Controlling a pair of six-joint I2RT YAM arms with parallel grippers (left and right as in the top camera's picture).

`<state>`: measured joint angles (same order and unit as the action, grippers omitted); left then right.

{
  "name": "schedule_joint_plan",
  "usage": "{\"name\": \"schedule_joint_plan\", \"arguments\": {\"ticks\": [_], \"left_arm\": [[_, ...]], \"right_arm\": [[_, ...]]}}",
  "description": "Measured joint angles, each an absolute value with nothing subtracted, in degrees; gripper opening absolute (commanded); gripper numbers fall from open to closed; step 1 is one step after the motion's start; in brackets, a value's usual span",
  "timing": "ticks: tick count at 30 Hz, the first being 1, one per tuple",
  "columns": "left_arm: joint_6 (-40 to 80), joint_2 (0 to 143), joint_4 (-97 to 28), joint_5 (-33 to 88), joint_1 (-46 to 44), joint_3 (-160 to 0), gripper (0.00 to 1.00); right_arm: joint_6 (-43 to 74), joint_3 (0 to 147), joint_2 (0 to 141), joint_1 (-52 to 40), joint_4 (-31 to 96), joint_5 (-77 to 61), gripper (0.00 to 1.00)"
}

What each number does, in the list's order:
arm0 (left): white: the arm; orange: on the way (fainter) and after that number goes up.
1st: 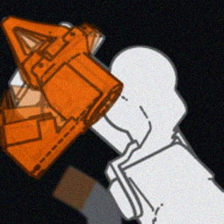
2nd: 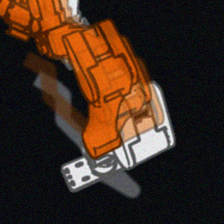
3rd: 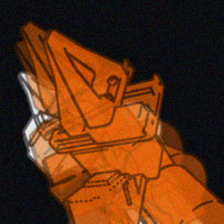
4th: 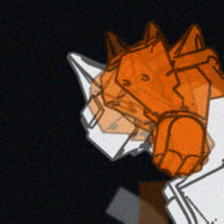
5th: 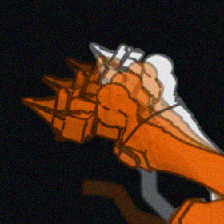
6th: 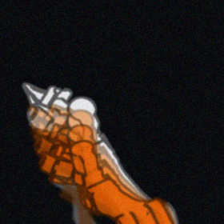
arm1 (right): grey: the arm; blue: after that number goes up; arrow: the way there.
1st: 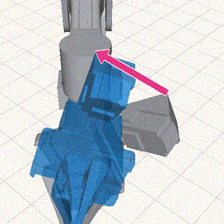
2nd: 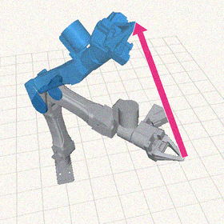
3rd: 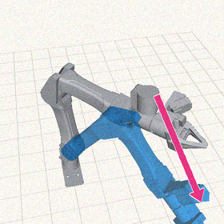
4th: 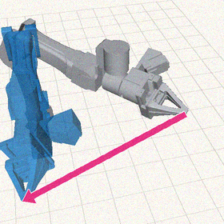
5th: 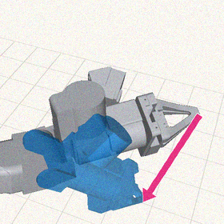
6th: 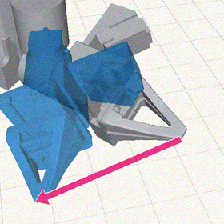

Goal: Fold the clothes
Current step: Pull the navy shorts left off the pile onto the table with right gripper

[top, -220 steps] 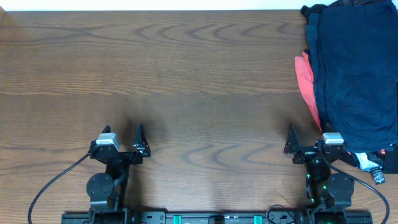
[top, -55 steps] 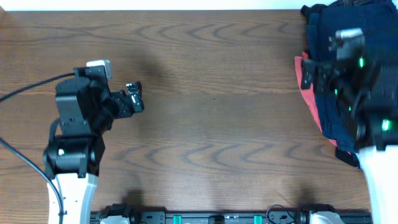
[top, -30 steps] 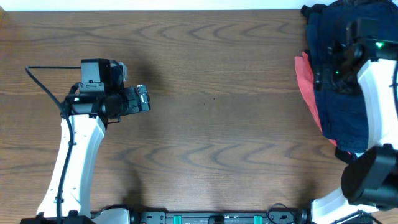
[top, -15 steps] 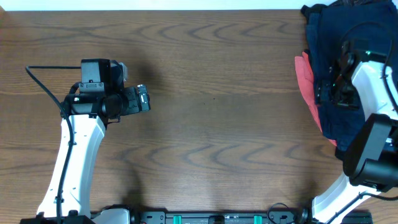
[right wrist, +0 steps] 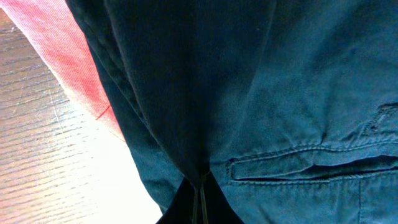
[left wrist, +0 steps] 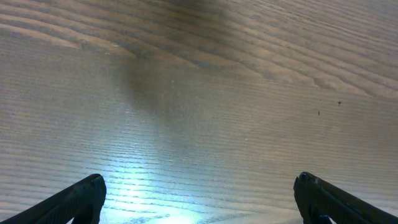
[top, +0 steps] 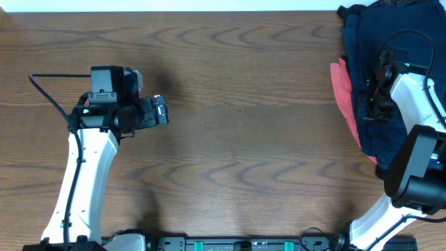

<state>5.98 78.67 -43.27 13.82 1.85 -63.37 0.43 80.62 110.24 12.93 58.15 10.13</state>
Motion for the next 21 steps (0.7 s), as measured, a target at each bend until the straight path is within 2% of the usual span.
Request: {"name": "schedule_joint_plan", "arguments": {"ticks": [4, 14, 21], "left_arm": [[6.2, 78.65, -42.63, 13.82, 1.85, -63.37, 0.91], [6.15, 75.77, -42.35, 13.85, 1.85, -67.42, 0.9], [6.15, 67.99, -41.95, 13.82, 1.85, -70.11, 0.9]], "right_arm": [[0.43, 83.59, 110.24, 12.93, 61.8, 10.04, 0.01], [-1.63, 109.16, 110.41, 11.9, 80.97, 4.21, 0.0], [-2.33, 119.15, 110.41, 3.14, 83.81, -1.17, 0.01]]}}
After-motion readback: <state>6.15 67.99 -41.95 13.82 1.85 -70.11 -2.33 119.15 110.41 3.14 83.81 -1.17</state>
